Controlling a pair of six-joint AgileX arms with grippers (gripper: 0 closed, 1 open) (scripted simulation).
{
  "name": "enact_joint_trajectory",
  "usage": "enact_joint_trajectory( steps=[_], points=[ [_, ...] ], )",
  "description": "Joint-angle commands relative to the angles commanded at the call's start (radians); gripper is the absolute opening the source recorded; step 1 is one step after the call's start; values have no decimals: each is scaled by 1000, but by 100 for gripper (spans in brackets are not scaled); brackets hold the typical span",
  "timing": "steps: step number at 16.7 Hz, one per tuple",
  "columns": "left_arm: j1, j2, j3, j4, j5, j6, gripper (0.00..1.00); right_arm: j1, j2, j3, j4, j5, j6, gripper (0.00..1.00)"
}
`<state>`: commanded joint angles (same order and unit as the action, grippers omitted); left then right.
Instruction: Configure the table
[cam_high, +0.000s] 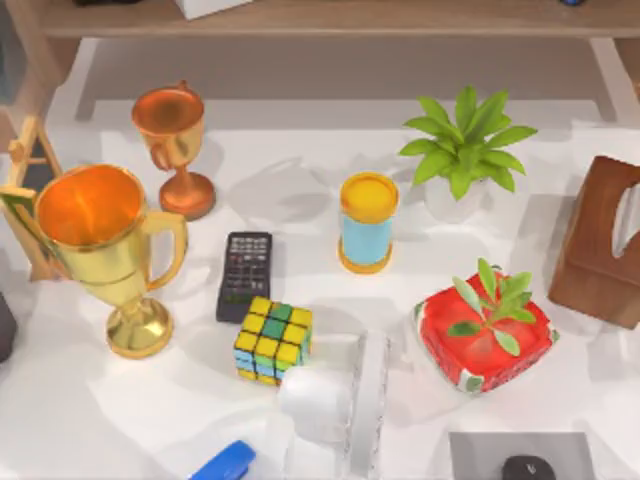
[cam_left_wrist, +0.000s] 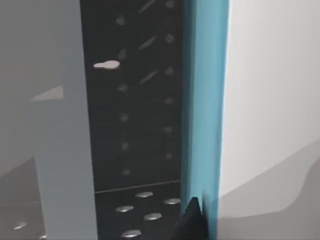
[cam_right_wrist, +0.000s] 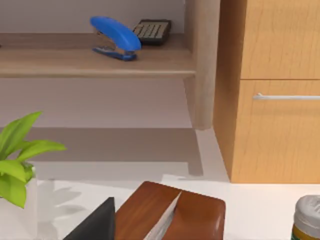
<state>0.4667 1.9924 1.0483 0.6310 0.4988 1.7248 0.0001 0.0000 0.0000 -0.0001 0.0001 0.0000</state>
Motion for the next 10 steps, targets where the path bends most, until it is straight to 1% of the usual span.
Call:
enact_joint_trajectory(
  steps=[8,9,10],
  points=[
    [0,0,0,0,0,0,98,0,0,0,0,0,0,100],
    [0,0,0,0,0,0,100,0,0,0,0,0,0,100],
    [0,0,0,0,0,0,100,0,0,0,0,0,0,100]
  ],
)
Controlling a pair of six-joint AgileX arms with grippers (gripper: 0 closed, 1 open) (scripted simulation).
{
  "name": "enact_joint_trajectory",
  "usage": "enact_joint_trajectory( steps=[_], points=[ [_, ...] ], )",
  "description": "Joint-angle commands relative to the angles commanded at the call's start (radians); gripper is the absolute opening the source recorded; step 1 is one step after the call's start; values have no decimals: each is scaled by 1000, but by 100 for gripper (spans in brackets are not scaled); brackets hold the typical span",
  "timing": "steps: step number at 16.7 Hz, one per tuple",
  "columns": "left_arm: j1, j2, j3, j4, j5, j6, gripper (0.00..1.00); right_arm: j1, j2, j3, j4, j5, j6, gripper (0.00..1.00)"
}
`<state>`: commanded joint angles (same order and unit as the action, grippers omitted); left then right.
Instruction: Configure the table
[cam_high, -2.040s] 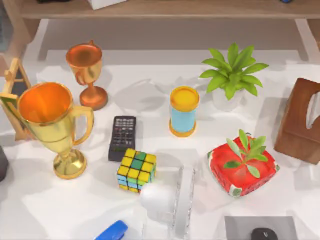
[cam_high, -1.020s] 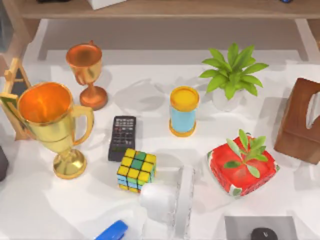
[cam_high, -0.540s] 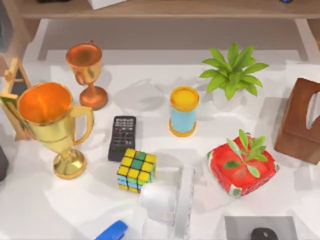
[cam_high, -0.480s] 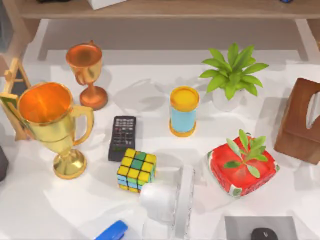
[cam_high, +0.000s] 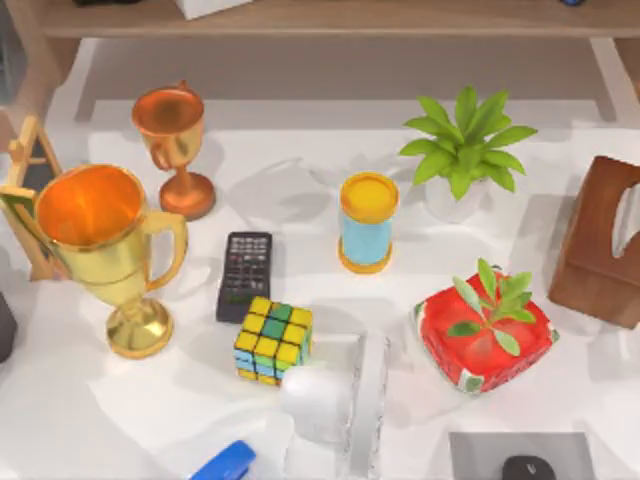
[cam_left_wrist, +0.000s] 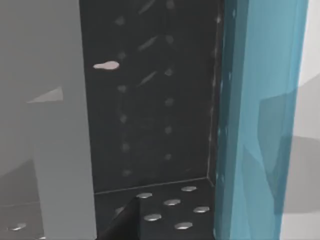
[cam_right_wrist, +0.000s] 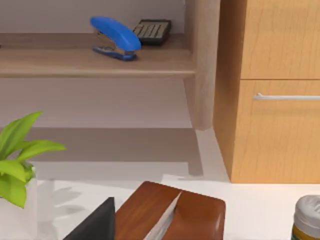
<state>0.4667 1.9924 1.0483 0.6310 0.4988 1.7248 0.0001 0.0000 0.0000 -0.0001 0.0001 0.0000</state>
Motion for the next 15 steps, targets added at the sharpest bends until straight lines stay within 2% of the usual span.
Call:
enact_joint_trajectory(
  steps=[8,15],
  points=[
    [4,-4,-4,1,1,0,100,0,0,0,0,0,0,100],
    [52,-115,-136,37,47,13,100,0,0,0,0,0,0,100]
  ],
)
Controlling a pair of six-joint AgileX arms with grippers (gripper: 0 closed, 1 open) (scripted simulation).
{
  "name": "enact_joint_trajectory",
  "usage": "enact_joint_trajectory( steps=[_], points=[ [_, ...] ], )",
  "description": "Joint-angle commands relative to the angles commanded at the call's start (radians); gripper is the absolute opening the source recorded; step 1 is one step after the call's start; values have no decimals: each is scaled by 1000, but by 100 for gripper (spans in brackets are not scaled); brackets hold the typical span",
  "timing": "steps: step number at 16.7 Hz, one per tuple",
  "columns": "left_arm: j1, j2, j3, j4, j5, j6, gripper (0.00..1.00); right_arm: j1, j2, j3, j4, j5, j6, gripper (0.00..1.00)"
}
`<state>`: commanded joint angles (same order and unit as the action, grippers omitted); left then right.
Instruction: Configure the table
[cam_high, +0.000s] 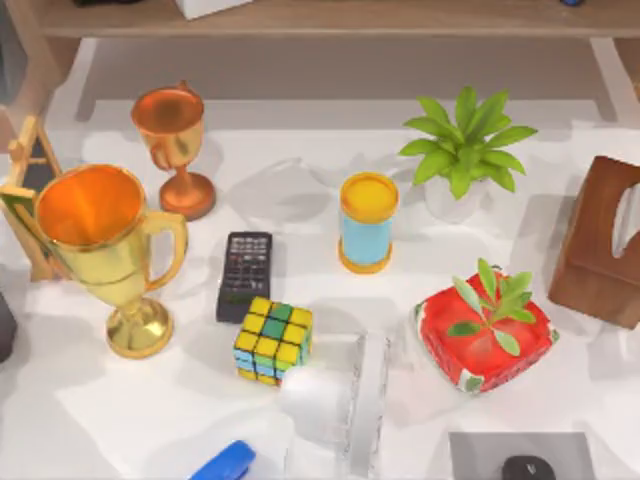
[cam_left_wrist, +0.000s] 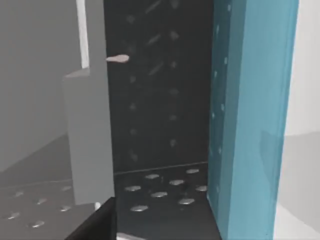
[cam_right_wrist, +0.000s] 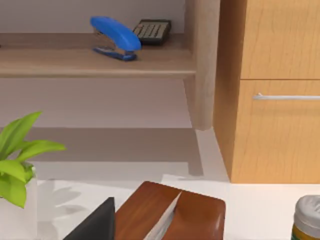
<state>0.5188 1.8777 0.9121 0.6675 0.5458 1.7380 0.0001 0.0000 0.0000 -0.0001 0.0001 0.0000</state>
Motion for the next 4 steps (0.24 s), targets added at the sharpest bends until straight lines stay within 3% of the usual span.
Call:
enact_joint_trajectory(
  steps=[4],
  points=[
    [21,-18,-56,10,18,12,100,0,0,0,0,0,0,100]
  ],
)
